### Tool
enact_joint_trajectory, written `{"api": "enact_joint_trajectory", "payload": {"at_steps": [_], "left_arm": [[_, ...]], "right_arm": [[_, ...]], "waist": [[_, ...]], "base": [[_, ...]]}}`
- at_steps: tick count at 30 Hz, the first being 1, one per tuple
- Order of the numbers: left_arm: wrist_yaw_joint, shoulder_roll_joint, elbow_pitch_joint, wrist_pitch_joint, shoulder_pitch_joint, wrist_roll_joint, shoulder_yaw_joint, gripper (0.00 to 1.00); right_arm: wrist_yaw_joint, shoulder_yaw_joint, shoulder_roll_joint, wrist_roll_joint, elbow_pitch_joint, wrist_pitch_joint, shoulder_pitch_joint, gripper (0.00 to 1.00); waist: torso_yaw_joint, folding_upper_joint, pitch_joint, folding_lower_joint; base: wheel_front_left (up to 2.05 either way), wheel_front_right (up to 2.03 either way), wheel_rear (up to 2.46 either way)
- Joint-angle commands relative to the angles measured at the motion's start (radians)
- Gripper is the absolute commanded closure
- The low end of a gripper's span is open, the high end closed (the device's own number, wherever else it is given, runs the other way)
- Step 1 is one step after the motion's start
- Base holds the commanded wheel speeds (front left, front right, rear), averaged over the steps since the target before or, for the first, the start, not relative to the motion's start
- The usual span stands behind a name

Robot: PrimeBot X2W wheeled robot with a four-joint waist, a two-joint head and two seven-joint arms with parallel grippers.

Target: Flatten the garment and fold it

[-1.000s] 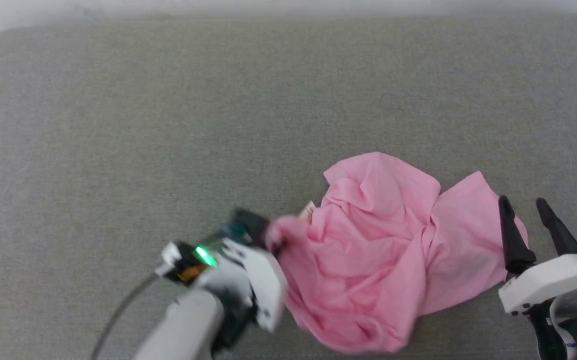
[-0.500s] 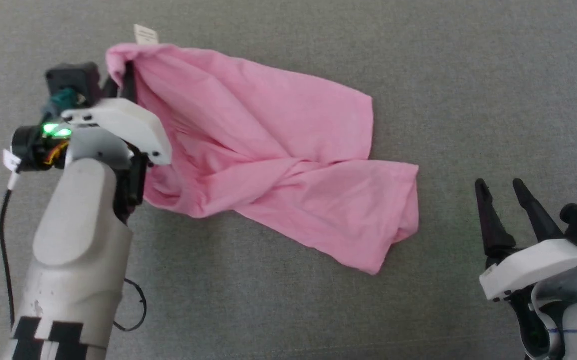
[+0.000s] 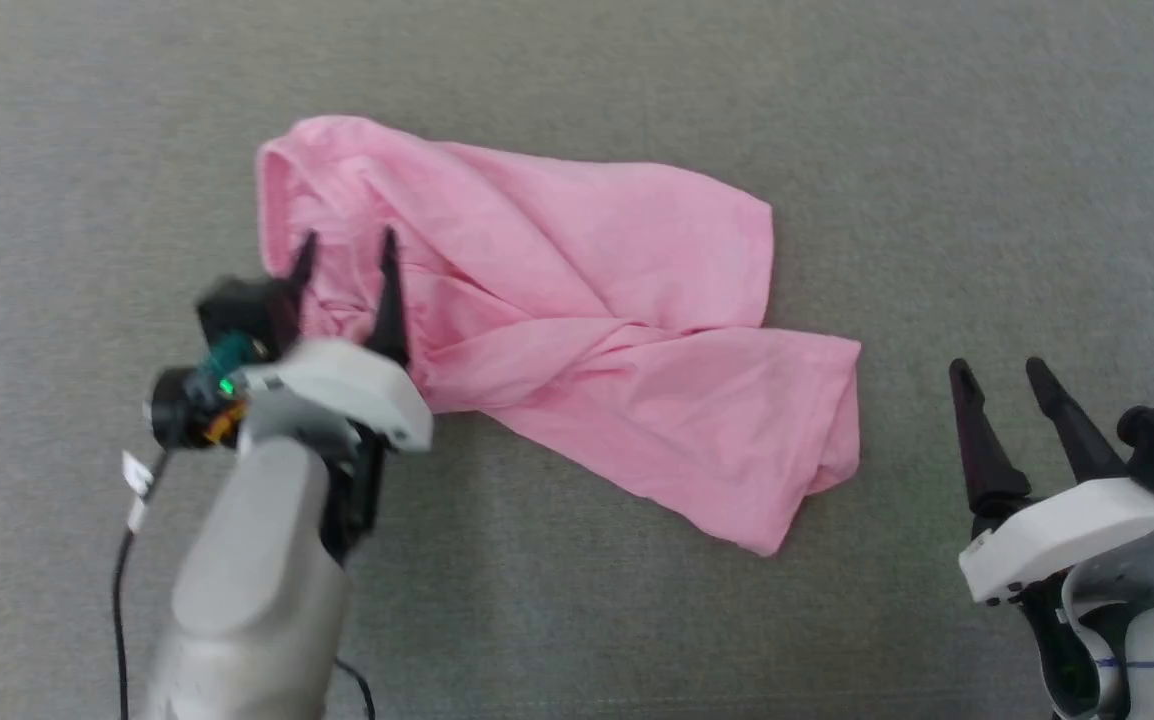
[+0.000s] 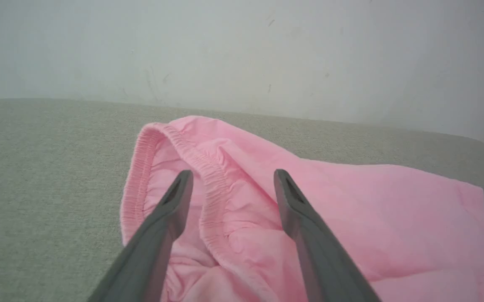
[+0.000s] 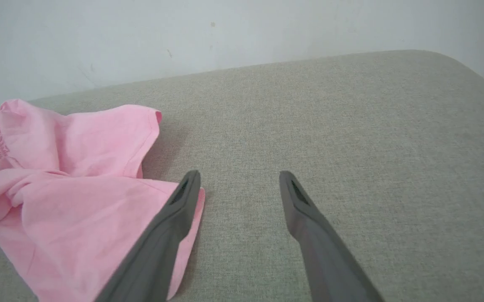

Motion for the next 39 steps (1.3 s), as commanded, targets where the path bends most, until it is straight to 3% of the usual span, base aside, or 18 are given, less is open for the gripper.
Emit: {"api": "enact_joint_trajectory", "payload": {"at_steps": [1, 5, 12, 26, 27, 28, 29, 34, 39], "left_arm": [[-0.003, -0.001, -0.014, -0.007, 0.020, 0.004, -0.005, 0.00], [-0.014, -0.010, -0.118, 0.047, 0.116, 0.015, -0.060, 0.00], [-0.023, 0.034, -0.256, 0.311, 0.176, 0.028, -0.139, 0.00], [-0.028, 0.121, -0.259, 0.779, 0.061, 0.049, -0.209, 0.00], [-0.031, 0.124, -0.268, 0.796, 0.062, 0.046, -0.212, 0.19], [-0.032, 0.130, -0.279, 0.804, 0.062, 0.049, -0.216, 0.69], [-0.031, 0.135, -0.292, 0.809, 0.065, 0.051, -0.218, 1.00], [-0.009, 0.150, -0.381, 0.785, 0.123, 0.048, -0.209, 1.00], [0.060, 0.157, -0.493, 0.717, 0.253, 0.030, -0.163, 1.00]], "right_arm": [[-0.001, 0.002, 0.000, -0.004, -0.006, 0.003, 0.007, 0.00], [-0.001, 0.011, 0.000, -0.006, -0.017, 0.017, 0.021, 0.00], [-0.001, 0.027, 0.000, 0.001, -0.027, 0.032, 0.036, 0.00], [-0.001, 0.059, 0.000, 0.015, -0.029, 0.034, 0.025, 0.00], [-0.001, 0.058, 0.000, 0.016, -0.029, 0.033, 0.024, 0.00], [-0.001, 0.058, 0.000, 0.017, -0.028, 0.031, 0.024, 0.00], [-0.001, 0.057, 0.000, 0.017, -0.027, 0.030, 0.023, 0.00], [-0.001, 0.058, 0.000, 0.019, -0.020, 0.026, 0.022, 0.00], [-0.001, 0.075, 0.000, 0.027, -0.012, 0.045, 0.030, 0.00]], "waist": [[0.048, 0.0000, -0.050, 0.0000], [0.079, 0.0000, -0.085, 0.0000], [0.098, 0.0000, -0.103, 0.0000], [0.031, 0.0000, -0.055, 0.0000], [0.028, 0.0000, -0.053, 0.0000], [0.026, 0.0000, -0.051, 0.0000], [0.024, 0.0000, -0.049, 0.0000], [0.021, 0.0000, -0.049, 0.0000], [0.031, 0.0000, -0.056, 0.0000]], "base": [[0.00, 0.00, 0.00], [0.00, 0.00, 0.00], [0.00, 0.00, 0.00], [0.00, 0.00, 0.00], [0.00, 0.00, 0.00], [0.00, 0.00, 0.00], [0.00, 0.00, 0.00], [0.00, 0.00, 0.00], [0.00, 0.00, 0.00]]}}
